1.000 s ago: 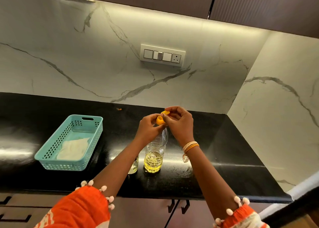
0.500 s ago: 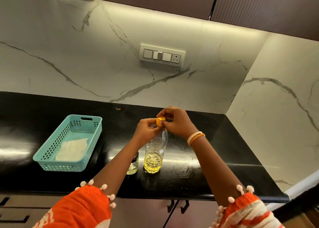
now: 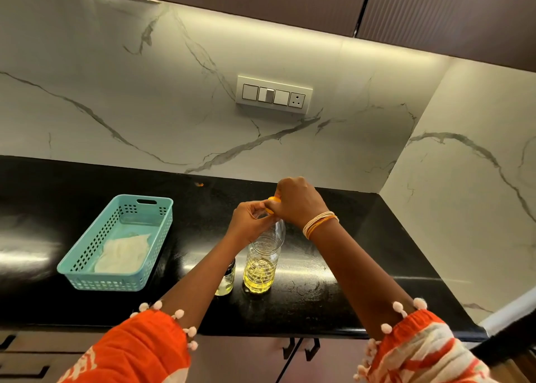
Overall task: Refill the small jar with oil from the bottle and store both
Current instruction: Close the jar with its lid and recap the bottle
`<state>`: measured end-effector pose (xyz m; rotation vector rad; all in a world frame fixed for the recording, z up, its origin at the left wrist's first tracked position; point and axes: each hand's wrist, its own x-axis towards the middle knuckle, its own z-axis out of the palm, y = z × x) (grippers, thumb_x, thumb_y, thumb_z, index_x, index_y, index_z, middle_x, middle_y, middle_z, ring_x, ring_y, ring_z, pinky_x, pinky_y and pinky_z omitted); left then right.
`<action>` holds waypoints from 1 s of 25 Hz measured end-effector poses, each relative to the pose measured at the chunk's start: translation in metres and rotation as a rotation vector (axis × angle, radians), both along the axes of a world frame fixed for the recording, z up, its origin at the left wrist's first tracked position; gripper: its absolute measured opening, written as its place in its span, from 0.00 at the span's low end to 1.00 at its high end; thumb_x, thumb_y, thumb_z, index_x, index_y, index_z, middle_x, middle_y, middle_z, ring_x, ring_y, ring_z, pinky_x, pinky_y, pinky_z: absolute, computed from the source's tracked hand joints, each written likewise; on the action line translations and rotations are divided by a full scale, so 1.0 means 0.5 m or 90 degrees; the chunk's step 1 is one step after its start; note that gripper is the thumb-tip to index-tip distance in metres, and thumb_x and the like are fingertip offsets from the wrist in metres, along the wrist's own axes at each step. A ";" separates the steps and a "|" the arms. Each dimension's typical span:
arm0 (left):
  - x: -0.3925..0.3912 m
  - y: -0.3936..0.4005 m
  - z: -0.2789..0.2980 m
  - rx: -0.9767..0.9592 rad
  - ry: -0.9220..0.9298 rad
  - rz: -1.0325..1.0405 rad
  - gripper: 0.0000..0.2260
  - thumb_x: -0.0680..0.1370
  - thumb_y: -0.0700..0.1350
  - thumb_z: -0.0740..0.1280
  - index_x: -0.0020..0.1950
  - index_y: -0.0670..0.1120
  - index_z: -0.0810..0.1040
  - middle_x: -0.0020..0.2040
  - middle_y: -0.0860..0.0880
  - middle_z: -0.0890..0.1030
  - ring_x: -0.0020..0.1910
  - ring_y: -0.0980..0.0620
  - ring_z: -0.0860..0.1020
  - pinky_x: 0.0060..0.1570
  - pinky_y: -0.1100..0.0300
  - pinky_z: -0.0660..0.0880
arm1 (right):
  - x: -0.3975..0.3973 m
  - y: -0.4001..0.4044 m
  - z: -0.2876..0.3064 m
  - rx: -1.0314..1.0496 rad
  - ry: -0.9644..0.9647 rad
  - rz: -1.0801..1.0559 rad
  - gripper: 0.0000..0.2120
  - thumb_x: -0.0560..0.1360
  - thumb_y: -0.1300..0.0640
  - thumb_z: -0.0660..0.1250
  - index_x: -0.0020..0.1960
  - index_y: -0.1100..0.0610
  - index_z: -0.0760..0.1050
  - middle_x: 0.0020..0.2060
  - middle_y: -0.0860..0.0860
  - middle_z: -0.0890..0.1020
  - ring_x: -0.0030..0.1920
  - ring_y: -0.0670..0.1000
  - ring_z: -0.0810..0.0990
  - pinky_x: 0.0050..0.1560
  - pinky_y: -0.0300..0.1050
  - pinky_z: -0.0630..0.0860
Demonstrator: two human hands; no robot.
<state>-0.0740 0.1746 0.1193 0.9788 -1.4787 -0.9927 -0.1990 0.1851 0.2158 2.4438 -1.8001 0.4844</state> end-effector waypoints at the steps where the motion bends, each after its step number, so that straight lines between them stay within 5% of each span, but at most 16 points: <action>1: -0.002 0.001 0.000 0.004 -0.005 0.005 0.08 0.72 0.39 0.74 0.46 0.51 0.82 0.42 0.52 0.84 0.42 0.61 0.83 0.48 0.64 0.78 | 0.003 0.006 -0.001 -0.024 0.022 -0.022 0.21 0.73 0.42 0.67 0.50 0.61 0.81 0.42 0.57 0.83 0.41 0.54 0.82 0.46 0.47 0.81; 5: -0.002 -0.002 -0.002 -0.007 -0.018 0.009 0.07 0.73 0.38 0.73 0.45 0.50 0.83 0.40 0.55 0.84 0.40 0.63 0.82 0.45 0.66 0.77 | -0.002 0.013 0.001 0.020 -0.018 0.043 0.19 0.75 0.47 0.68 0.56 0.60 0.79 0.50 0.56 0.82 0.48 0.55 0.81 0.51 0.46 0.80; 9: -0.003 -0.002 -0.005 -0.008 0.006 -0.005 0.08 0.73 0.41 0.73 0.52 0.45 0.83 0.47 0.47 0.85 0.49 0.54 0.84 0.51 0.60 0.79 | -0.009 0.008 0.006 0.065 -0.059 0.091 0.12 0.75 0.56 0.68 0.56 0.60 0.79 0.52 0.57 0.78 0.50 0.55 0.79 0.50 0.42 0.78; 20: -0.013 0.012 0.001 -0.017 -0.037 0.081 0.07 0.75 0.41 0.71 0.52 0.44 0.83 0.47 0.46 0.85 0.45 0.56 0.83 0.47 0.67 0.79 | 0.014 0.015 -0.024 0.004 -0.103 -0.013 0.16 0.75 0.51 0.68 0.56 0.63 0.78 0.50 0.58 0.80 0.49 0.55 0.80 0.52 0.43 0.77; 25: -0.009 0.016 0.001 -0.003 -0.068 0.054 0.12 0.75 0.42 0.71 0.58 0.43 0.80 0.53 0.44 0.84 0.55 0.48 0.82 0.52 0.64 0.79 | 0.001 0.024 -0.044 0.008 -0.180 -0.009 0.17 0.76 0.50 0.67 0.58 0.60 0.77 0.53 0.57 0.78 0.52 0.54 0.78 0.54 0.44 0.76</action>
